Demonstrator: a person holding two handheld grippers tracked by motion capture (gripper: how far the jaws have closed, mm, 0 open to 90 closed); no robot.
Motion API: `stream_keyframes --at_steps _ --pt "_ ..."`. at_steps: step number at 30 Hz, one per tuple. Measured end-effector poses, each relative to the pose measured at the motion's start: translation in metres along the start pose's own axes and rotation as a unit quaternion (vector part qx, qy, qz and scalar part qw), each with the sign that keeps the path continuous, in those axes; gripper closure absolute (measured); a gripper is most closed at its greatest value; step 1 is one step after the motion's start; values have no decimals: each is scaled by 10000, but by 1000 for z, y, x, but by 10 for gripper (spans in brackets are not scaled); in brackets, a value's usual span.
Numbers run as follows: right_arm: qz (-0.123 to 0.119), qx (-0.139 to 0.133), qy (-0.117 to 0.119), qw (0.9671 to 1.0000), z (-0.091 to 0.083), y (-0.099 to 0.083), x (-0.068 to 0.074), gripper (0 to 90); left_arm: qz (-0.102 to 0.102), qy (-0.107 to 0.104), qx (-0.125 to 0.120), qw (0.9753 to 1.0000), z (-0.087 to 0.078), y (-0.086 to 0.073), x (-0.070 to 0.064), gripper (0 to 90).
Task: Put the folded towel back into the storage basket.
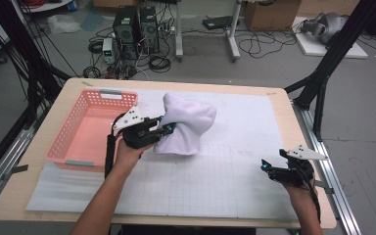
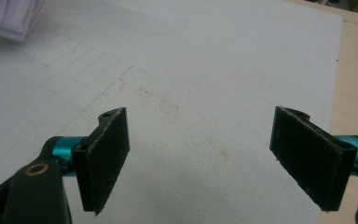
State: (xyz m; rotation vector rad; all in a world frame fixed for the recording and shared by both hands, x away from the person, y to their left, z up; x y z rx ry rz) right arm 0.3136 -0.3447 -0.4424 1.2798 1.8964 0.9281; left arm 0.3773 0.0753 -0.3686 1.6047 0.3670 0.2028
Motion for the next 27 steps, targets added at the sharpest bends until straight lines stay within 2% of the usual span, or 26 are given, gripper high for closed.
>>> stream_keyframes --at_steps 13,14,18,19,20,27 --pt "63 -202 -17 9998 -2 4 2 185 68 406 -154 9990 -48 24 14 724" --pt "42 -212 -21 9998 -1 4 2 185 68 406 -154 9990 -48 24 14 724" --pt "38 -197 -15 9998 -1 3 2 185 35 559 -247 9981 -71 32 22 725" --pt "38 -177 -17 9998 -1 3 3 185 35 559 -247 9981 -71 32 22 724" --pt "25 -180 -19 9998 0 4 3 185 -4 596 -299 9978 -78 33 26 724" --pt "11 -170 -10 9999 0 4 4 185 -33 682 -398 9969 -101 40 36 724"
Point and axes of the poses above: each handheld gripper's, and its own axes: z roughly forward along the jaws, y roughly out of its top, x roughly to its left, the point moved 5 cm from there along z, roughly forward along the jaws, and after that the axes turned 11 degrees about -y, right-handed, at the moved point
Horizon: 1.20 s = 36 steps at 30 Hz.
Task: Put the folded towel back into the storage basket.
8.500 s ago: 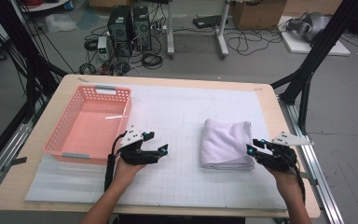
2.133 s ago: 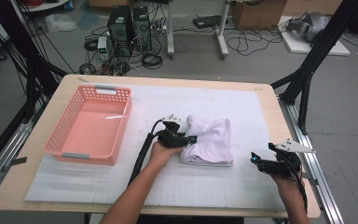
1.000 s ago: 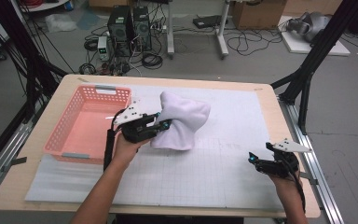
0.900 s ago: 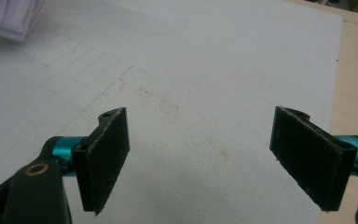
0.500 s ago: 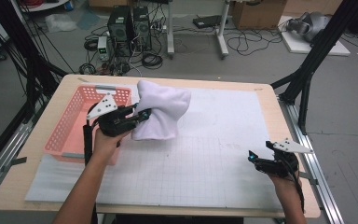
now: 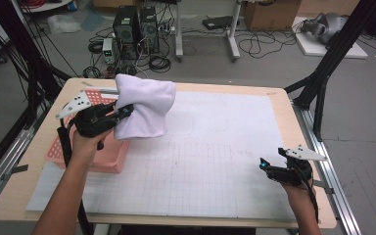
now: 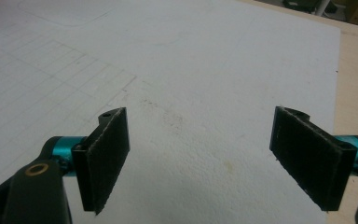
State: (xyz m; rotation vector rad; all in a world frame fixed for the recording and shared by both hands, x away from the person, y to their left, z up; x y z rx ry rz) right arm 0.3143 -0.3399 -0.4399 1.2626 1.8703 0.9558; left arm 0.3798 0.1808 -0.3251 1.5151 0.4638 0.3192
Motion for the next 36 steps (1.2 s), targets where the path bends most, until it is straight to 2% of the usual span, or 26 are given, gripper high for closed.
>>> stream_keyframes --at_steps 9,15,28,31,36 --pt "-29 -5 -5 10000 1 0 0 185 -7 143 -56 9999 -27 13 14 724" --pt "-41 18 -4 10000 1 0 1 185 90 284 -9 9996 -43 18 21 724" --pt "-43 33 -18 10000 1 0 2 185 224 441 -110 9987 -67 18 28 724" --pt "-54 33 -20 10000 1 0 2 185 275 537 -18 9982 -79 17 32 724" --pt "-82 53 -8 10000 2 0 3 185 237 639 -14 9977 -94 14 37 724"
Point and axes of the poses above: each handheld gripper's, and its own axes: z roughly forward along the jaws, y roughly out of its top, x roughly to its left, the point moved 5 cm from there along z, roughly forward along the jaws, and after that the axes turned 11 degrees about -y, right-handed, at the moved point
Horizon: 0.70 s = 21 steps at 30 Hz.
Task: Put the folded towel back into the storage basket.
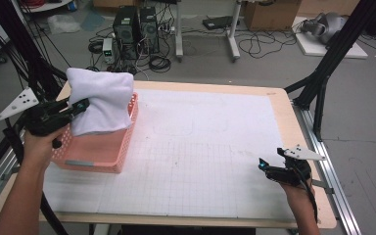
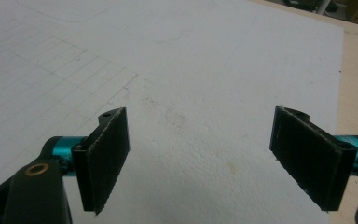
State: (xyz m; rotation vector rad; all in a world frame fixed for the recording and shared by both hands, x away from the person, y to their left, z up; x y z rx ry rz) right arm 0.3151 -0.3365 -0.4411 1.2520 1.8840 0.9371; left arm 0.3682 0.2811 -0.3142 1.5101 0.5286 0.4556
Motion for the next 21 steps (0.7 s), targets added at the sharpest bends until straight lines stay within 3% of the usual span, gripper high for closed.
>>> stream_keyframes --at_steps 8,15,21 --pt "-25 30 5 10000 1 0 3 185 -101 50 106 9999 -19 -11 7 724" --pt "-57 36 8 10000 2 0 3 185 -177 -24 307 9994 -23 -25 10 723" --pt "-57 55 15 10000 2 -1 3 185 -288 -65 341 9990 -24 -41 12 723"
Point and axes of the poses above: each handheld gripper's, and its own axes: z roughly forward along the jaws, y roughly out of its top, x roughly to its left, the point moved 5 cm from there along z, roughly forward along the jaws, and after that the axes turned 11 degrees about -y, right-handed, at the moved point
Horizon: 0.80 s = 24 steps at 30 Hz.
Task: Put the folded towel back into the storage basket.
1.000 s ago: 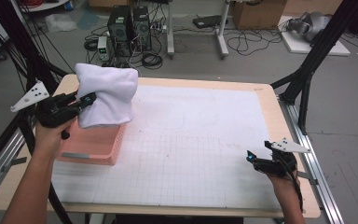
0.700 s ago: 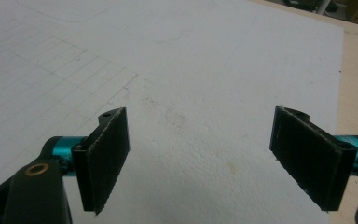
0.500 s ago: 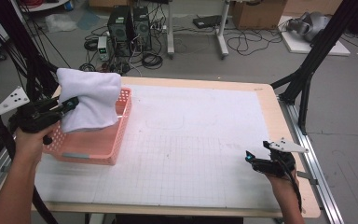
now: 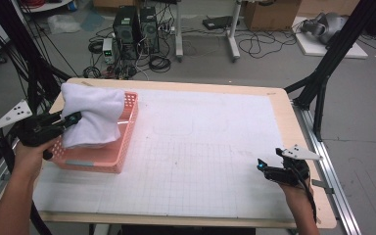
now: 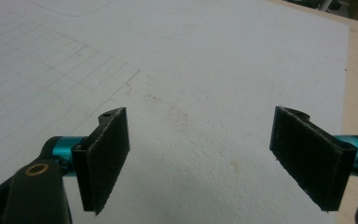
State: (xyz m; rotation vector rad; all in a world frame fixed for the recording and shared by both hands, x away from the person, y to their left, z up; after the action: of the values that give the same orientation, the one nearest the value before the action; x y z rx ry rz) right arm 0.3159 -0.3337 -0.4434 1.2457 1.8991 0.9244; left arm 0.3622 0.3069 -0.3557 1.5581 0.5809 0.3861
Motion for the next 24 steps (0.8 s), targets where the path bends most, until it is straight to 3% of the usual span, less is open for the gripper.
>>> stream_keyframes --at_steps 14,24 --pt "-16 18 -7 10000 0 -1 0 185 -258 -262 206 9991 27 -13 3 722" --pt "-17 51 6 10000 0 -1 1 185 -578 28 321 9978 34 -25 19 711"
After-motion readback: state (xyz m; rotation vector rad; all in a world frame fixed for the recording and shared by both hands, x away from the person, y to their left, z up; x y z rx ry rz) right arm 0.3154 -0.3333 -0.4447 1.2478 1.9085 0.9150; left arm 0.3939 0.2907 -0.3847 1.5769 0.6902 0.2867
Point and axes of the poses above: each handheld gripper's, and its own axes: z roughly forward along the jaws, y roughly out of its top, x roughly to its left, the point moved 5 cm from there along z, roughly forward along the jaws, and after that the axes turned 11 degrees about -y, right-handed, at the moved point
